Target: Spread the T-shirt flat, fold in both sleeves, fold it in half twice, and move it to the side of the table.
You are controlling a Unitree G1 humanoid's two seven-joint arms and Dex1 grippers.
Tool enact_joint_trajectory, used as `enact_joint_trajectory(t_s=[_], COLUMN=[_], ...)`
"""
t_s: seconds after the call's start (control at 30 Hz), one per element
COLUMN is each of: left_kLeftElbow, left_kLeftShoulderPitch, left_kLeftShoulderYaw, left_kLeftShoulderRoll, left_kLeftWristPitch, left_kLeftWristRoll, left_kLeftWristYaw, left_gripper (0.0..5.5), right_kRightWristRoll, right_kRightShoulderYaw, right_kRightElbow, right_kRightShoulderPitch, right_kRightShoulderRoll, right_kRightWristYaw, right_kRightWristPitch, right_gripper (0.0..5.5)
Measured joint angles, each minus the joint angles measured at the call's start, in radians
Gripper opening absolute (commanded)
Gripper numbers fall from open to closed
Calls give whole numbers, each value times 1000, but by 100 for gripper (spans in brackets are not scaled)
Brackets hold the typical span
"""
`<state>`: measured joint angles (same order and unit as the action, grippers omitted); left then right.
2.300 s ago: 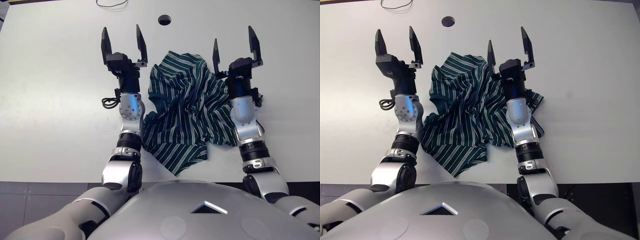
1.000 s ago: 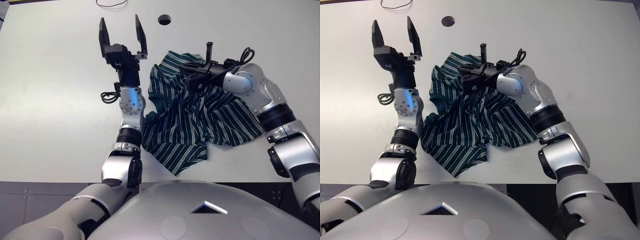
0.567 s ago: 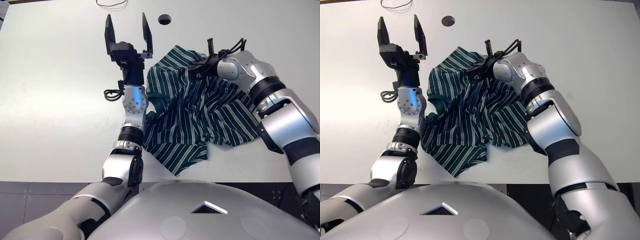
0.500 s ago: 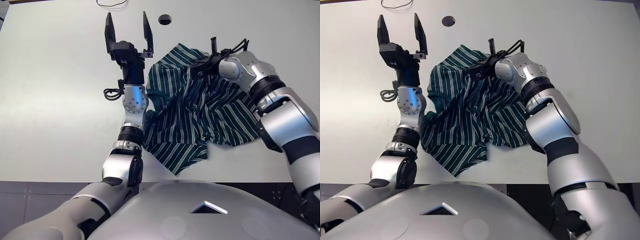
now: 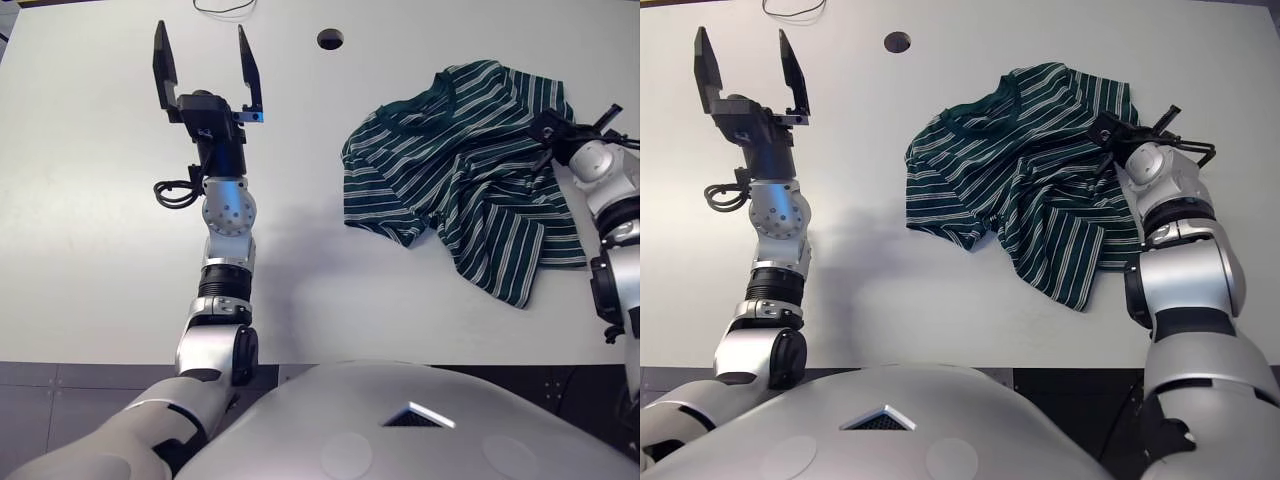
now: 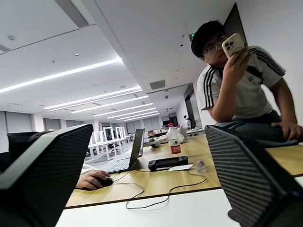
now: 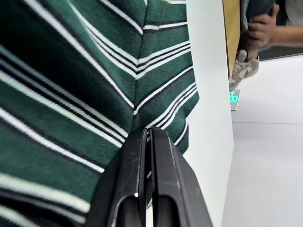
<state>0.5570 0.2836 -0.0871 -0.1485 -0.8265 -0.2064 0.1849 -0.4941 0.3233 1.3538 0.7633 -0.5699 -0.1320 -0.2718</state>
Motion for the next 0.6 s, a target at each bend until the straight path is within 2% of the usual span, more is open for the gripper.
enact_joint_trajectory(t_s=[0.13, 0.23, 0.37, 0.47, 0.5, 0.6], left_kLeftElbow=[-2, -4, -18, 2, 38, 68], left_kLeftShoulderPitch=[-3, -7, 0, 73, 133, 162], left_kLeftShoulderYaw=[71, 157, 235, 341, 412, 526], left_kLeftShoulderRoll=[-70, -132, -158, -153, -150, -146], left_kLeftWristPitch=[58, 72, 74, 76, 71, 46], left_kLeftWristRoll=[-183, -281, -295, -333, -373, -432], left_kLeftWristYaw=[18, -39, -141, -252, -316, -387], left_gripper=[438, 438, 438, 396, 380, 326], right_kRightWristRoll=[107, 185, 223, 223, 217, 199], right_kRightShoulderYaw=[-111, -194, -272, -299, -304, -304], right_kRightElbow=[-134, -444, -818, -1087, -1193, -1290], right_kRightShoulderPitch=[-23, -121, -297, -397, -416, -417], right_kRightShoulderRoll=[18, 11, 8, 12, 15, 23], right_kRightWristYaw=[105, 137, 138, 125, 115, 99], right_kRightWristPitch=[-180, -275, -244, -165, -117, -53], right_gripper=[13, 13, 13, 10, 10, 10])
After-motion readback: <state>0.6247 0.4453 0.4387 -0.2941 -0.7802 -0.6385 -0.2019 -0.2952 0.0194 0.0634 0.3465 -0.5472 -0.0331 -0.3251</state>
